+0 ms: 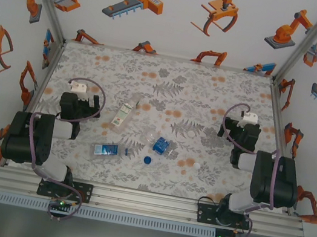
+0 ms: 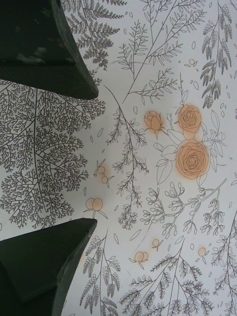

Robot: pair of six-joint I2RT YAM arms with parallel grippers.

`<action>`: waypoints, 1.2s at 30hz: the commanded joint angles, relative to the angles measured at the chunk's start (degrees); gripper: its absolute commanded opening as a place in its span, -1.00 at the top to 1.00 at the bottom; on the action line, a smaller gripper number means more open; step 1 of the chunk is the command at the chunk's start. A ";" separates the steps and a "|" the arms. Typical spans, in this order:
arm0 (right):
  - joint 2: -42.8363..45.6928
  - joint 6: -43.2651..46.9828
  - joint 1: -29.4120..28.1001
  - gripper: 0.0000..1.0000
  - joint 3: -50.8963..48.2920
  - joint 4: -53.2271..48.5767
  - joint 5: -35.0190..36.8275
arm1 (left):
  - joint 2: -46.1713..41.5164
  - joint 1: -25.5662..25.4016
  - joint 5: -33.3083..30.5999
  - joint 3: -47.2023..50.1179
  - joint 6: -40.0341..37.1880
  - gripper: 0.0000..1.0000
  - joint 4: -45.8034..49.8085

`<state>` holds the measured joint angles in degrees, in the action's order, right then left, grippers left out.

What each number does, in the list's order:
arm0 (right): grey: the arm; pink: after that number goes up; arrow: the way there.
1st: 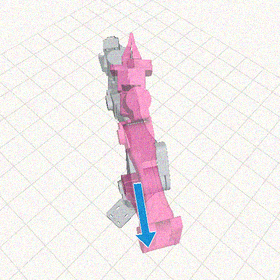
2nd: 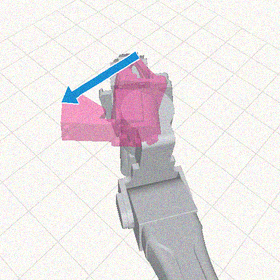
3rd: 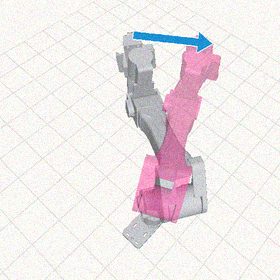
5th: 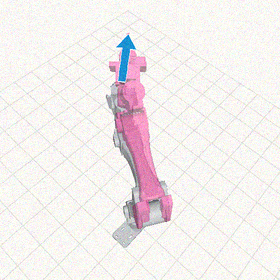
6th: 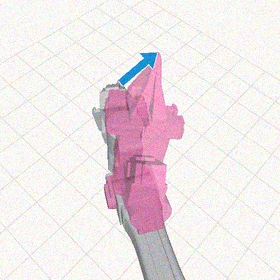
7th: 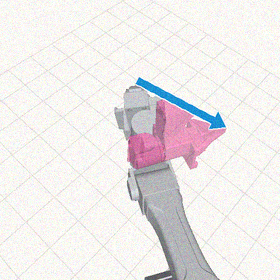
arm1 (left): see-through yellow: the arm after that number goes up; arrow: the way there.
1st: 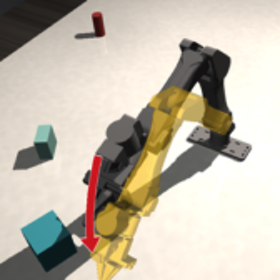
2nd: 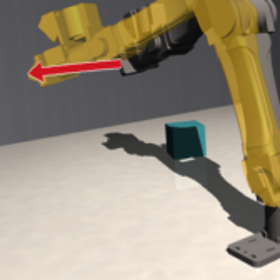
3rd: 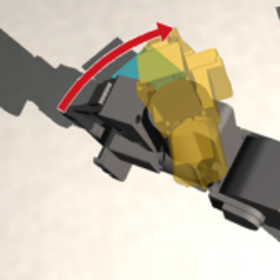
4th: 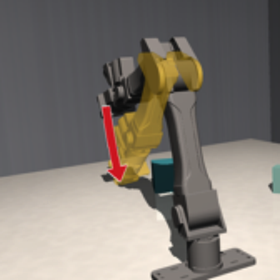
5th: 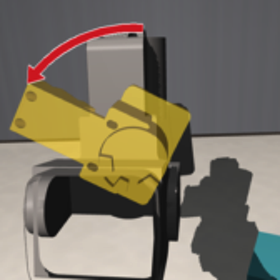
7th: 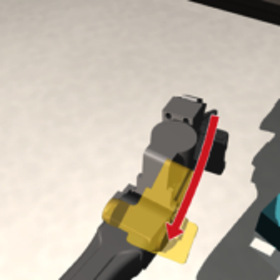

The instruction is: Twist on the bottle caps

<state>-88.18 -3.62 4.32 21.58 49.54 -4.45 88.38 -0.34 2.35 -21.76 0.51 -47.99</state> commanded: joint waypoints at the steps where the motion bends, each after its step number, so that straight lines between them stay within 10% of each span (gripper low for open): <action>1: -0.24 -0.78 0.13 -0.99 0.82 -0.06 0.94 | -0.16 0.25 0.04 -1.53 0.84 -0.93 0.34; 14: 0.09 -0.82 0.10 -0.99 0.70 0.03 1.11 | -0.50 -0.12 -1.11 -1.85 0.80 -0.94 0.81; 36: 30.29 -2.09 -6.74 -0.84 12.34 -44.65 -12.27 | -25.59 -5.05 2.05 -20.79 6.34 -0.94 55.08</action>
<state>-60.64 -5.56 -0.01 31.83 15.46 -10.17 65.54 -5.04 2.00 -39.16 3.84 -5.91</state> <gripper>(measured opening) 0.927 0.968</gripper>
